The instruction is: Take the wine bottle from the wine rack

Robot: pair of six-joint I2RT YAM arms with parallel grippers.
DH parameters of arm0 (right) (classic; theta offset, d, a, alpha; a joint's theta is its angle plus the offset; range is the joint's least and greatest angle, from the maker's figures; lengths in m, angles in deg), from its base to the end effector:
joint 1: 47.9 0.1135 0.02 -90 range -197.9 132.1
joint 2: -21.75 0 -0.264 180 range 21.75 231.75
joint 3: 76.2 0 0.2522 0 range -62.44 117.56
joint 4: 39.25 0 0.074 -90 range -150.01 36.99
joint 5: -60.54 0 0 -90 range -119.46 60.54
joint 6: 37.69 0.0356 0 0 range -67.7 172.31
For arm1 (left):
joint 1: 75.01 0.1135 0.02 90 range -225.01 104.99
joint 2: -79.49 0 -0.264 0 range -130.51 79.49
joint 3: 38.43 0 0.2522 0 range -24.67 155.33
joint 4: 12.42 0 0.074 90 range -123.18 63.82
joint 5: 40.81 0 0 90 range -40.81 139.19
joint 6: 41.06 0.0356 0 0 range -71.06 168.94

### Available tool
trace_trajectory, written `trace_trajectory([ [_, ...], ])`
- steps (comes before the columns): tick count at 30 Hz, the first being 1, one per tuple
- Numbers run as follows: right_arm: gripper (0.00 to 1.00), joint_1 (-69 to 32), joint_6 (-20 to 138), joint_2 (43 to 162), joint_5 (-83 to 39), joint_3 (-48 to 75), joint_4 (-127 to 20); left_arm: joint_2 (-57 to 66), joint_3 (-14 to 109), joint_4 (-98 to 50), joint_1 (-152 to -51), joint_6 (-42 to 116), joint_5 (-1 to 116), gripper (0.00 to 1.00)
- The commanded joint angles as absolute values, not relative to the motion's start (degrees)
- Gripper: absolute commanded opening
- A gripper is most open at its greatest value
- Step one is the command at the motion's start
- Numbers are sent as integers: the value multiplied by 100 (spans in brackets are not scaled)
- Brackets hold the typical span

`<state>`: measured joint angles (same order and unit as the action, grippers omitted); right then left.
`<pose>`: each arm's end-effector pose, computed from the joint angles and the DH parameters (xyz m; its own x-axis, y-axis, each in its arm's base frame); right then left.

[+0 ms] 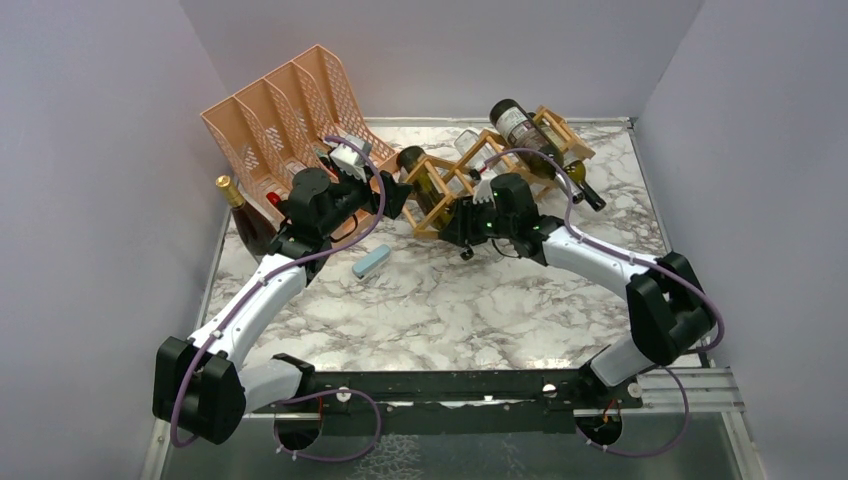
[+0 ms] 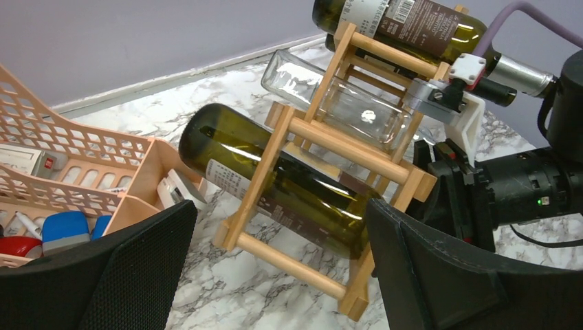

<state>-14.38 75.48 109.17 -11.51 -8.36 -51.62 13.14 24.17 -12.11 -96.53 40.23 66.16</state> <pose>0.2751 0.1954 0.2356 -0.6981 -0.0134 -0.7159 -0.5098 0.7114 0.4838 0.2507 -0.1100 0.3323 -0.1494 -0.0968 -0.9840 0.6063 0.7772 -0.1685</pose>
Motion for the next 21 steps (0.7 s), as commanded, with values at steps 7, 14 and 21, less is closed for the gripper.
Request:
trace_trajectory([
  [7,31,-1448,7710,11640,-1043,-181,-4619,1335,2332,-1105,-9697,4135,6444,99],
  [14,29,-1450,7754,11485,-859,-391,-4699,1349,2323,-1115,-9699,4168,6373,99],
  [21,28,-1441,8033,10898,-906,-845,-4838,1292,2333,-1118,-9702,4121,6389,99],
])
